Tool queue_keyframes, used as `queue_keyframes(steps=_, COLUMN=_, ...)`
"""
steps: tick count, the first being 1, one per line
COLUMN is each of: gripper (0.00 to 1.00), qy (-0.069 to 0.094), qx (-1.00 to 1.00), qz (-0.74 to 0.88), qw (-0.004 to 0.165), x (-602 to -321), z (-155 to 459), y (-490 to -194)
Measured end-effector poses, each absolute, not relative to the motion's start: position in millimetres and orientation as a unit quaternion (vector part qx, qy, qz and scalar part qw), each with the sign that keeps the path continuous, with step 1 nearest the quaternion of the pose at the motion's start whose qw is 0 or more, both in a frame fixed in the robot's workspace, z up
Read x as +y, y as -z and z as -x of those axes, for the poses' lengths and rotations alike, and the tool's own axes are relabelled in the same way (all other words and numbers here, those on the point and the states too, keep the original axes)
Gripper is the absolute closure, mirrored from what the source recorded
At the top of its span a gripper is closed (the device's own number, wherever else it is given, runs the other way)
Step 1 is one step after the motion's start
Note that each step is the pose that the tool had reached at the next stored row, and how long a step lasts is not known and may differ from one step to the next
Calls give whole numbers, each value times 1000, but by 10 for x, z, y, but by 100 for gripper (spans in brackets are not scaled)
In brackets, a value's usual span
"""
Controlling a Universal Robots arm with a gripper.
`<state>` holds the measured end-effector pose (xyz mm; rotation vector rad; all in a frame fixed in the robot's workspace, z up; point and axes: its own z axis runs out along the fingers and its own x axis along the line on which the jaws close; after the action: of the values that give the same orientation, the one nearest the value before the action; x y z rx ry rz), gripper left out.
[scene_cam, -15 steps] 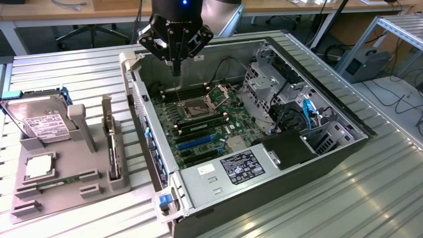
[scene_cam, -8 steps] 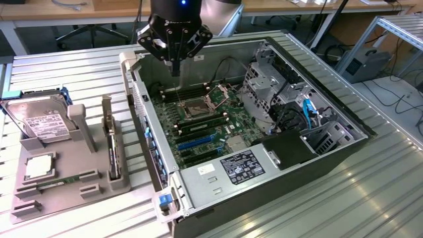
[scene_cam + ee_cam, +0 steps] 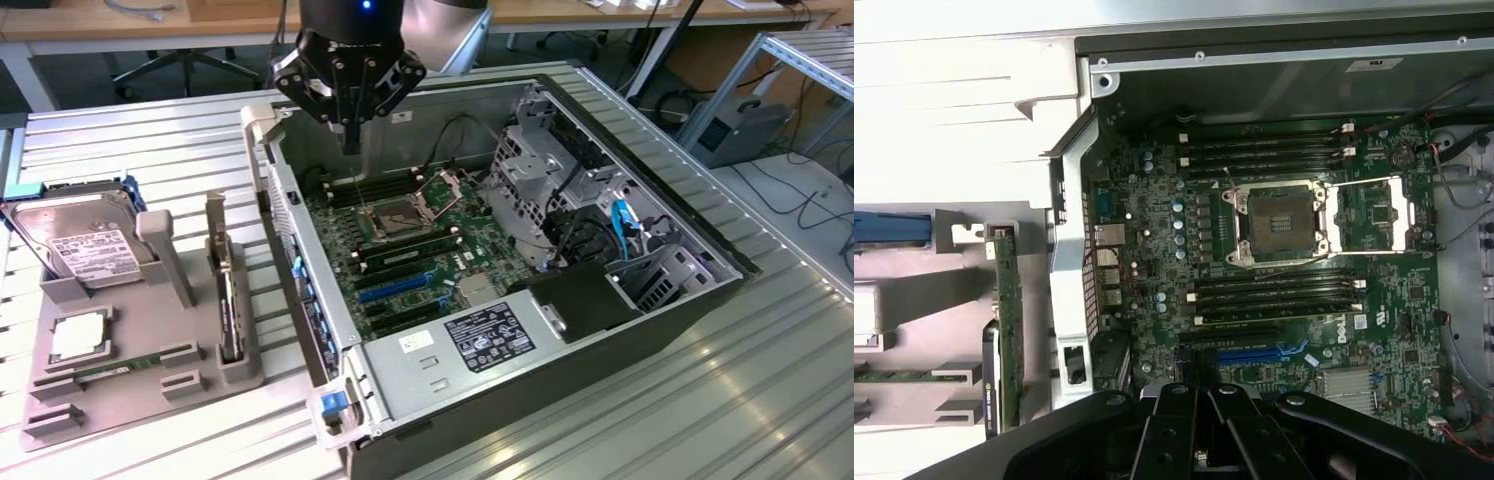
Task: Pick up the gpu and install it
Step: 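Reach for the gpu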
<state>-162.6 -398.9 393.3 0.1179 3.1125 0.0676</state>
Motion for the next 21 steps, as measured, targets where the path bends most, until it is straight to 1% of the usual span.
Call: queue_keyframes(steps=21, gripper=89, qy=-22, qx=999, qz=-38, qw=13, x=-3989, z=1704, y=-3933)
